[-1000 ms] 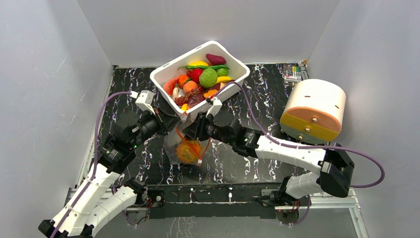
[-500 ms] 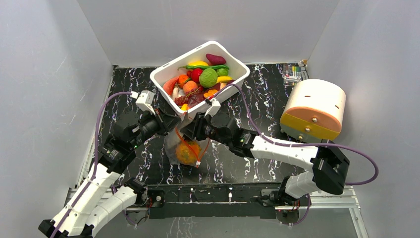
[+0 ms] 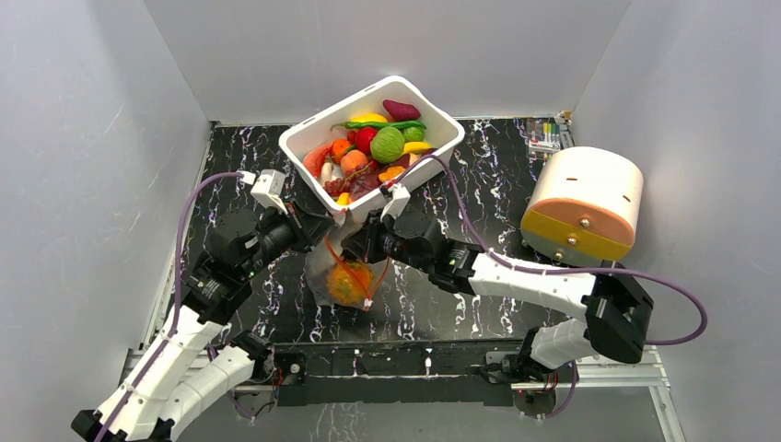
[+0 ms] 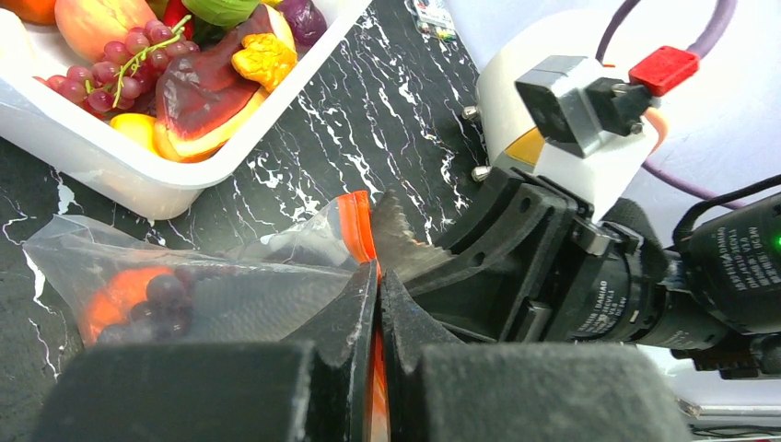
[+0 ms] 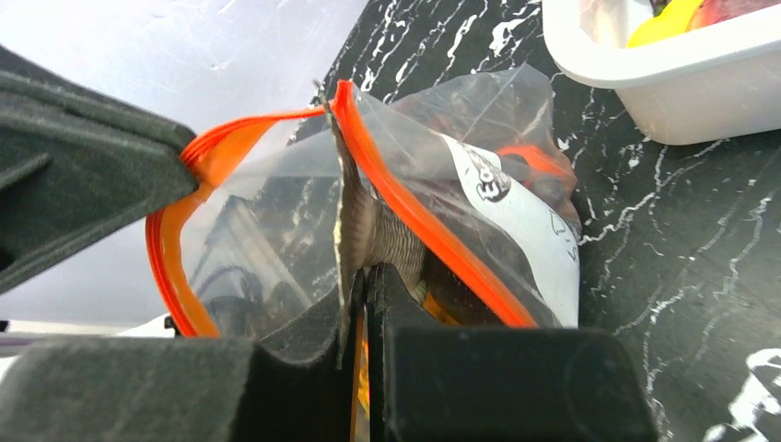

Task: Place the food in the zip-top bag and seal the zipper
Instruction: Place the fake fish in the zipper food storage bag.

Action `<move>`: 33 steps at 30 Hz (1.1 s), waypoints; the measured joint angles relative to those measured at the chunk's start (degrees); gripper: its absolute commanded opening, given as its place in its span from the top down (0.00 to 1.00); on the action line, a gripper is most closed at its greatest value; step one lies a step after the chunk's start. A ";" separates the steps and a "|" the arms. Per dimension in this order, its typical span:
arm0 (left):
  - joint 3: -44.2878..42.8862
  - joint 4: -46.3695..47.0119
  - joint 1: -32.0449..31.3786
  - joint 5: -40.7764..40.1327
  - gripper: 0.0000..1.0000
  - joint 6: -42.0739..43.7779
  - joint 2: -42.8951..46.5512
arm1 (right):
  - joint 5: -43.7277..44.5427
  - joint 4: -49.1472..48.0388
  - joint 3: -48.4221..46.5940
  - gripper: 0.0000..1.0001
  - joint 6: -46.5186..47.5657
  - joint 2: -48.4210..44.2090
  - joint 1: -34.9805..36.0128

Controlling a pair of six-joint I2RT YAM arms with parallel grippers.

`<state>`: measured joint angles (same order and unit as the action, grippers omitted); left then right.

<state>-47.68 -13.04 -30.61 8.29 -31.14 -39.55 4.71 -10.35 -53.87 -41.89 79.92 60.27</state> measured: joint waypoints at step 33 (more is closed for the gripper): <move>1.60 2.95 0.00 1.27 1.00 -2.56 -1.38 | -1.33 12.26 -10.82 0.72 5.33 9.31 0.76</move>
<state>-46.09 -10.09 -30.61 9.56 -33.69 -40.93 3.38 1.91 -64.69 -36.56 89.23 61.04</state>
